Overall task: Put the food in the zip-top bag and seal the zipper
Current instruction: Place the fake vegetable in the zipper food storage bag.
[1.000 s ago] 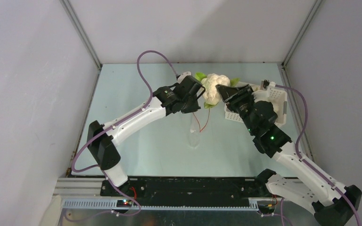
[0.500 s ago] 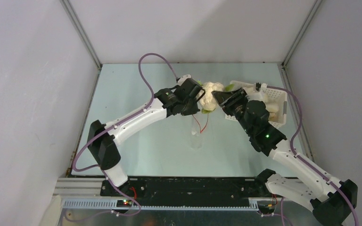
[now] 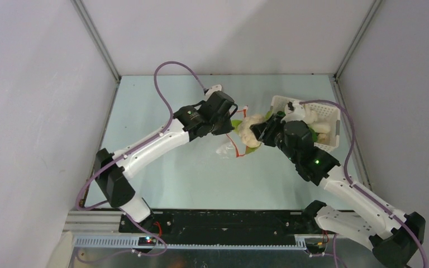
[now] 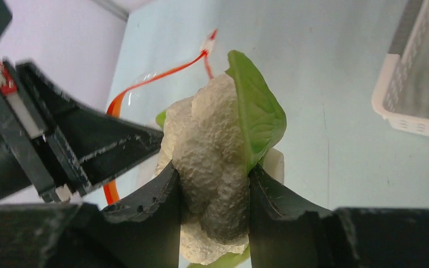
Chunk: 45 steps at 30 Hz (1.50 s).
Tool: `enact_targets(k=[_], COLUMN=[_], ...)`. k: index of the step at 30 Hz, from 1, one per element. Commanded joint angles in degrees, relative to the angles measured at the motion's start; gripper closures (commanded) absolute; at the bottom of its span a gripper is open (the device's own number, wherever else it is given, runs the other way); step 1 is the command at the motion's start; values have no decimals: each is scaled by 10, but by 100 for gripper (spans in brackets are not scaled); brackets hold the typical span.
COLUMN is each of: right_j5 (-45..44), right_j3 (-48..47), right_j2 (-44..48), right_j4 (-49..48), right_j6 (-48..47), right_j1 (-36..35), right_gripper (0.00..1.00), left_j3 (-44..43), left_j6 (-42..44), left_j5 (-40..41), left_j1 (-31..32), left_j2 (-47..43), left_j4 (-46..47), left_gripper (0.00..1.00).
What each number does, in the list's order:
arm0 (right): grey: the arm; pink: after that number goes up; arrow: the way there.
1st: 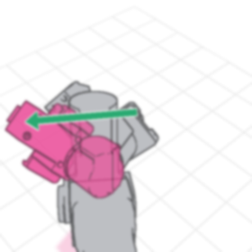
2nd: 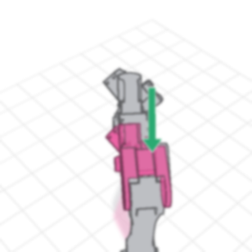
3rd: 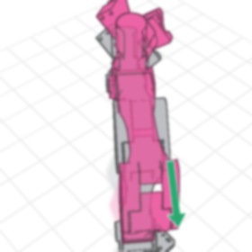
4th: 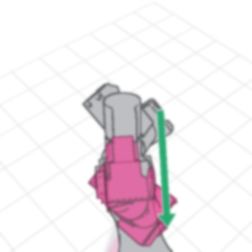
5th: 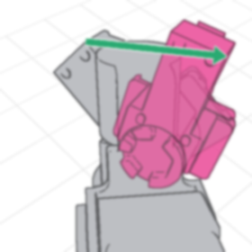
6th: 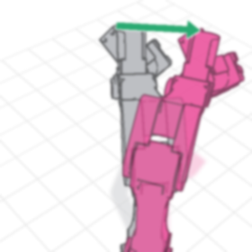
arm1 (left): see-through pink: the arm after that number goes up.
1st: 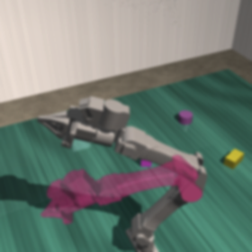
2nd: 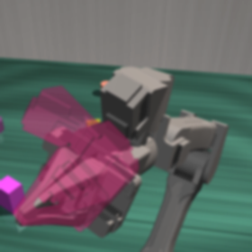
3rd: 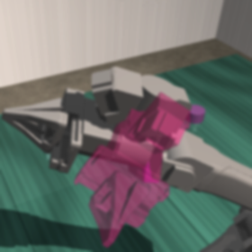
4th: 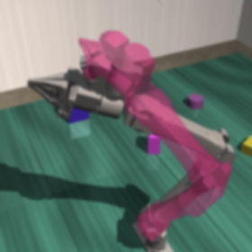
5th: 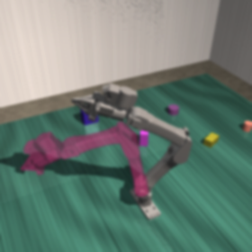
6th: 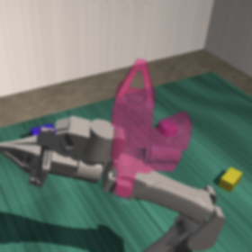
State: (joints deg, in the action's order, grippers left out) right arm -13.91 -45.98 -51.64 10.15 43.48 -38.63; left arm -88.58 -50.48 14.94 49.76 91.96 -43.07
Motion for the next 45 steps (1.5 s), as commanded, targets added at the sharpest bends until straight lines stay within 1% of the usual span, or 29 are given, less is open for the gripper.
enact_targets(k=[1, 2, 4, 6, 9, 12, 14, 17, 21, 23, 26, 30, 35, 36, 37, 38, 42, 45], right_j5=[41, 55, 119, 163, 186, 188, 186, 208, 210, 208, 195, 182, 155, 147, 115, 104, 110, 128], right_j3=[-53, -54, -54, -55, -67, -81, -85, -90, -109, -119, -137, -152, -153, -154, -154, -154, -156, -171], right_j2=[-27, -33, -49, -64, -91, -116, -132, -148, -176, -188, -203, -214, -204, -202, -195, -190, -175, -175], right_j4=[-6, -21, -50, -71, -72, -66, -71, -79, -34, 2, 29, 56, 73, 77, 94, 100, 102, 118], right_j6=[-138, -162, -187, -212, -249, -255, -233, -181, -123, -113, -95, -42, 48, 70, 83, 104, 125, 129], right_j1=[-32, -41, -49, -52, -53, -52, -45, -21, 0, 1, 5, 23, 52, 59, 62, 70, 99, 110], right_gripper=[100, 100, 100, 100, 100, 100, 100, 100, 100, 100, 100, 100, 100, 100, 100, 100, 100, 100], left_j3=[-14, -15, -18, -18, -19, -19, -18, -20, -17, -9, 0, 3, 18, 23, 30, 33, 62, 75], left_j6=[13, 15, 20, 27, 39, 50, 60, 73, 94, 109, 130, 141, 137, 134, 129, 128, 135, 149], left_j5=[11, 9, 3, -3, -4, -3, -4, -3, 16, 12, -3, -3, -5, 2, 21, 30, 32, 6], left_j1=[3, 3, 4, 4, 6, 12, 17, 29, 40, 45, 56, 70, 74, 75, 75, 75, 75, 75], left_j2=[-18, -17, -14, -14, -20, -27, -30, -30, -40, -45, -48, -42, -39, -42, -49, -53, -78, -84], left_j4=[9, 8, 7, 6, 2, -3, -2, -7, -11, -1, 19, 19, 16, 14, 8, 6, 18, 33], left_gripper=[100, 100, 100, 100, 100, 100, 100, 100, 100, 100, 100, 100, 100, 100, 100, 100, 100, 100])
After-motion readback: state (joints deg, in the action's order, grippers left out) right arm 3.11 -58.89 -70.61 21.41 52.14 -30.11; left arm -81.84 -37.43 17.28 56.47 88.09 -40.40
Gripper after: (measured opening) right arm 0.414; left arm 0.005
